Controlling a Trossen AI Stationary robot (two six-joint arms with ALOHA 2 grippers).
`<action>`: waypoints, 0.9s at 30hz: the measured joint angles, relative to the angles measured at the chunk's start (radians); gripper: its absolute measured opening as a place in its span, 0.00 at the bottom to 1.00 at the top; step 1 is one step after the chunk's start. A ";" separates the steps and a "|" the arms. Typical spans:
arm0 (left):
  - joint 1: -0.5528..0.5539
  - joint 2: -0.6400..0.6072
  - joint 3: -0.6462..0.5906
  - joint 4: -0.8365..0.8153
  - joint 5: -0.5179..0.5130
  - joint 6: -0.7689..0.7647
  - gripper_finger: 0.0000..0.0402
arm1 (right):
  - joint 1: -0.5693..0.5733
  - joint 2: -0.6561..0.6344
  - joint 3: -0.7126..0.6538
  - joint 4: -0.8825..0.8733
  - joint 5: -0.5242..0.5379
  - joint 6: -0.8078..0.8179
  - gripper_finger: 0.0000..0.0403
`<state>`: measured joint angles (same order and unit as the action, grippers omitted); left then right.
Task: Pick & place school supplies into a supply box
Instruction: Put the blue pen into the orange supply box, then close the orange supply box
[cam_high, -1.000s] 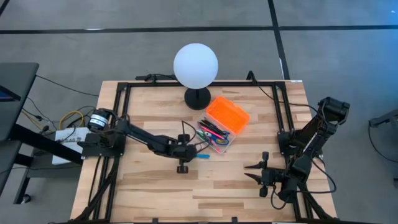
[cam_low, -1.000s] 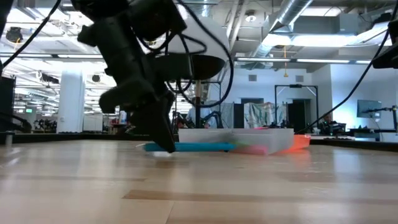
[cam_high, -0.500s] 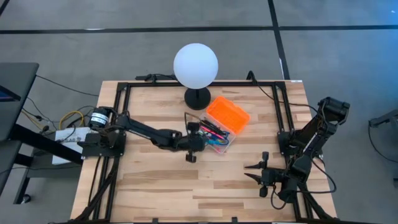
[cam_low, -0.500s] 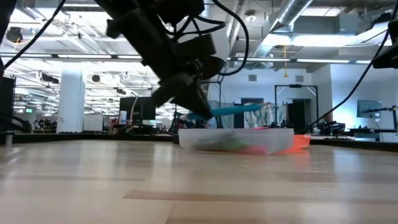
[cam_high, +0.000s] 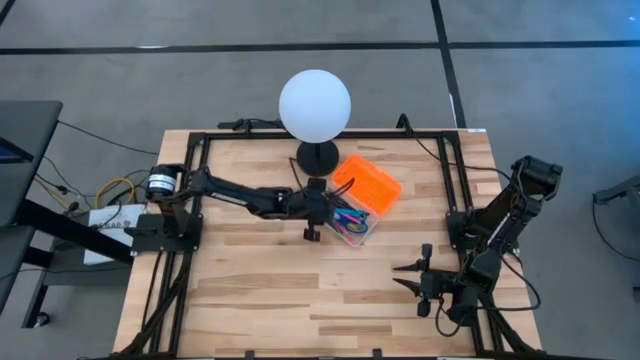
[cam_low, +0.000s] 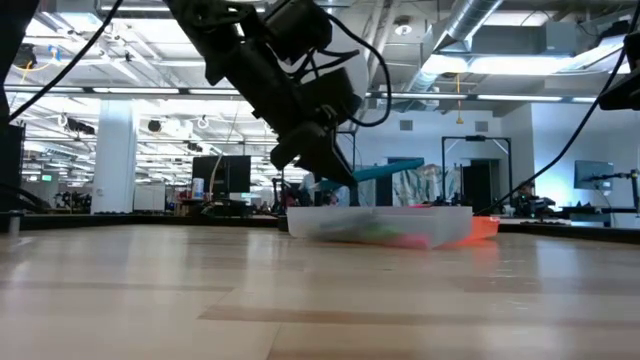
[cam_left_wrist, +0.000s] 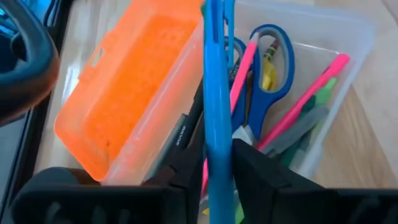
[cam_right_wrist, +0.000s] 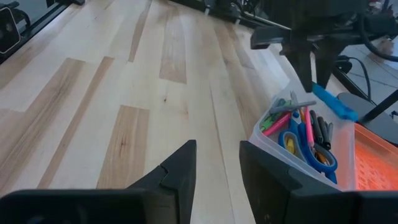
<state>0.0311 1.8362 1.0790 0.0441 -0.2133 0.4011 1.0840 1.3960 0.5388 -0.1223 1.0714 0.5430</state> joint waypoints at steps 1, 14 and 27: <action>0.003 0.000 0.000 -0.001 0.001 0.000 0.22 | 0.000 0.000 0.000 0.000 0.000 0.000 0.29; -0.049 -0.005 0.000 0.019 -0.178 -0.041 0.41 | -0.017 0.000 0.000 0.000 0.002 0.000 0.29; -0.271 -0.006 0.000 -0.221 -0.443 -0.235 0.36 | -0.332 0.000 0.000 -0.061 0.135 0.167 0.29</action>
<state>-0.2399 1.8305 1.0794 -0.1768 -0.6563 0.1663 0.7524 1.3960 0.5388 -0.1836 1.2059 0.7104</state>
